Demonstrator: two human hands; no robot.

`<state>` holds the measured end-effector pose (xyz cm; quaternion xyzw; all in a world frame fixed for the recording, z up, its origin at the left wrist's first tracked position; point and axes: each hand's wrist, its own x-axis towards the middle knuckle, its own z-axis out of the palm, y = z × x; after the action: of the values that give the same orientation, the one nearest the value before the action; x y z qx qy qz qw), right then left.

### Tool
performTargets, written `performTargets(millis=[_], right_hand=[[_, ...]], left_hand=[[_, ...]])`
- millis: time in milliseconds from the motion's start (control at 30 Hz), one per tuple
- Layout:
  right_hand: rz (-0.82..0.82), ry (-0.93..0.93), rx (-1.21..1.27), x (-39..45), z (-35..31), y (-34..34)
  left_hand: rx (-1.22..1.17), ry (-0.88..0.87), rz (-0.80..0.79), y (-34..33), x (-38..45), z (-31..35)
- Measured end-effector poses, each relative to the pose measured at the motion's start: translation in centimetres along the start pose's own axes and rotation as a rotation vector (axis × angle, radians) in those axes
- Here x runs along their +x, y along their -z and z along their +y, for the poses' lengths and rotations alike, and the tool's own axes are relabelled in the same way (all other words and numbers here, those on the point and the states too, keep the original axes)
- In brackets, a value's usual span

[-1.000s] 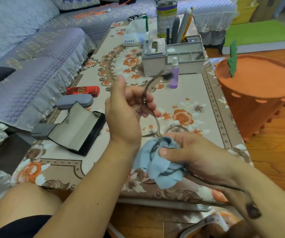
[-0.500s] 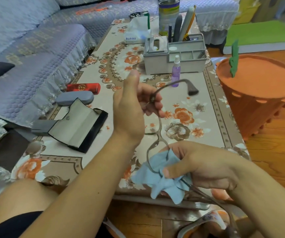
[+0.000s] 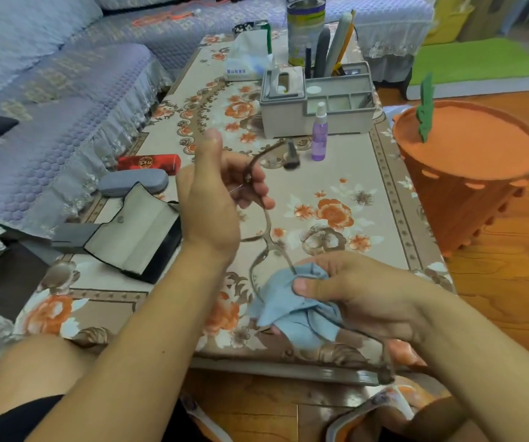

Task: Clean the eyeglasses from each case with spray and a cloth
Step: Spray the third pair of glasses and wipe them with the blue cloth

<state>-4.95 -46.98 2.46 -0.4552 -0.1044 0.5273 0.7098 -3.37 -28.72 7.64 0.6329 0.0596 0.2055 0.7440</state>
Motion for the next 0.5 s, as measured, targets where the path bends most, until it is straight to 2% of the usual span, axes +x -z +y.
performTargets(millis=[100, 200, 300, 500], right_hand=[[-0.078, -0.132, 0.045, -0.2, -0.1, -0.2], [0.070, -0.166, -0.057, 0.2, -0.1, -0.5], [0.216, -0.111, -0.130, 0.4, -0.1, -0.8], [0.367, -0.099, -0.554, -1.1, -0.6, -1.6]], left_hand=[[0.017, -0.092, -0.062, -0.1, -0.6, 0.7], [0.139, -0.267, -0.141, -0.6, -1.3, 0.5], [0.311, -0.456, -0.210, -0.4, -1.0, 0.6], [0.444, -0.684, -0.140, 1.6, 1.0, 2.7]])
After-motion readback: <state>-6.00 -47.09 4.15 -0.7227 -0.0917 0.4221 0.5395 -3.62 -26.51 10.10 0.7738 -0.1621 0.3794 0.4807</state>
